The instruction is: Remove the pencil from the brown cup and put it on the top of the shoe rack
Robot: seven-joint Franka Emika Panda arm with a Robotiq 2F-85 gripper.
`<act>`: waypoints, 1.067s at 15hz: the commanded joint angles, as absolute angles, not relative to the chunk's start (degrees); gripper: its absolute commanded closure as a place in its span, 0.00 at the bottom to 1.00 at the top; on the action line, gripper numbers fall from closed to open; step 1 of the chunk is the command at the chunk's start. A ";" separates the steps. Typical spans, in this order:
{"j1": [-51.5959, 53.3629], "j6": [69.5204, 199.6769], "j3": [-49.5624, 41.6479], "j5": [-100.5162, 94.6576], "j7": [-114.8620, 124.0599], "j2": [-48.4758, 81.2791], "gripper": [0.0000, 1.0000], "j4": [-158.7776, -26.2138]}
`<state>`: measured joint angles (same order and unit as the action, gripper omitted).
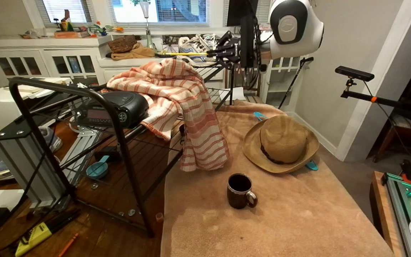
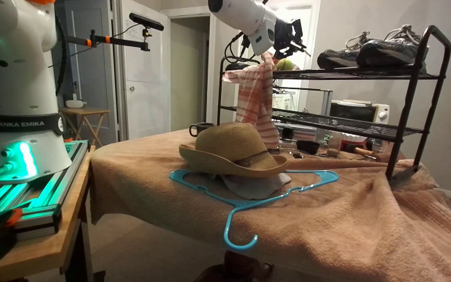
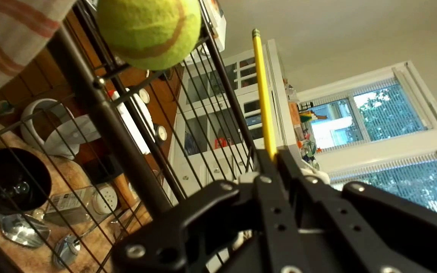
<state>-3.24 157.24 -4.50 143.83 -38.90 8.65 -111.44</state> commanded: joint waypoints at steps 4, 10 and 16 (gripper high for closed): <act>-2.99 157.88 -6.05 143.81 -27.48 12.69 0.98 -107.71; -2.60 154.16 -4.65 143.77 -27.68 12.32 0.92 -109.14; -2.38 156.09 -5.58 143.77 -27.13 12.55 0.98 -107.28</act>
